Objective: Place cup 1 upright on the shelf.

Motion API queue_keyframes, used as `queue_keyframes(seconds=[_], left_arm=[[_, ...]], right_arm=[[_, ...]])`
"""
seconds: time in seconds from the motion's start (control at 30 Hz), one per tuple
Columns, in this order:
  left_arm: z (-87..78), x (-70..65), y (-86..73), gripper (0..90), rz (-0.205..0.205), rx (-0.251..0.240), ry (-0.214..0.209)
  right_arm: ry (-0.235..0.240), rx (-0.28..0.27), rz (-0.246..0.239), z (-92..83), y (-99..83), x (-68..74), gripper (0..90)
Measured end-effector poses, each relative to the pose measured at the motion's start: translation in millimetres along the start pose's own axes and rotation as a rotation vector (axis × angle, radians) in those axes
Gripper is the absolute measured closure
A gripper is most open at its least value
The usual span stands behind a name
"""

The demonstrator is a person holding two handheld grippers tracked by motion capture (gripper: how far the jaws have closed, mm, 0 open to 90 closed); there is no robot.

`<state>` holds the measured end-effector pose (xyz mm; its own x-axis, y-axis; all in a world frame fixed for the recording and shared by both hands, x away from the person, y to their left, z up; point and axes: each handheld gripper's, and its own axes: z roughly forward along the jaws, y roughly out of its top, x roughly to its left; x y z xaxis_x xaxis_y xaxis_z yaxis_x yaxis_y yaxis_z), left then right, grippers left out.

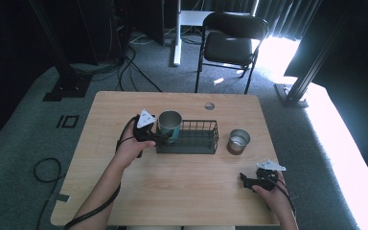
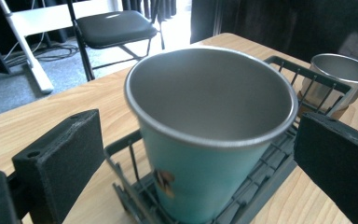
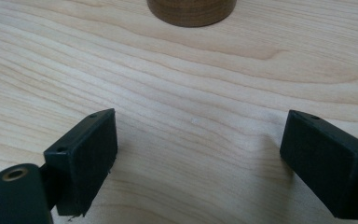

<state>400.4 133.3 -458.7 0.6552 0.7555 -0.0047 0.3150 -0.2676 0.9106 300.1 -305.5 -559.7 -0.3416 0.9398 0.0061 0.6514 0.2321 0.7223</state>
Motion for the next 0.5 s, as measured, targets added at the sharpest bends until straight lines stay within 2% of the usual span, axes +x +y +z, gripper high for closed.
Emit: queue_keyframes(seconds=[0.2, 0.5], left_arm=[[-10.4, 3.9, -12.2, 2.8, -0.013, 0.012, 0.002], [-28.0, 18.0, -31.8, 2.8, -0.041, 0.021, 0.026]], right_arm=[[0.000, 0.000, 0.000, 0.0, 0.0, 0.0, 10.5], [0.000, 0.000, 0.000, 0.0, 0.0, 0.0, 10.6]])
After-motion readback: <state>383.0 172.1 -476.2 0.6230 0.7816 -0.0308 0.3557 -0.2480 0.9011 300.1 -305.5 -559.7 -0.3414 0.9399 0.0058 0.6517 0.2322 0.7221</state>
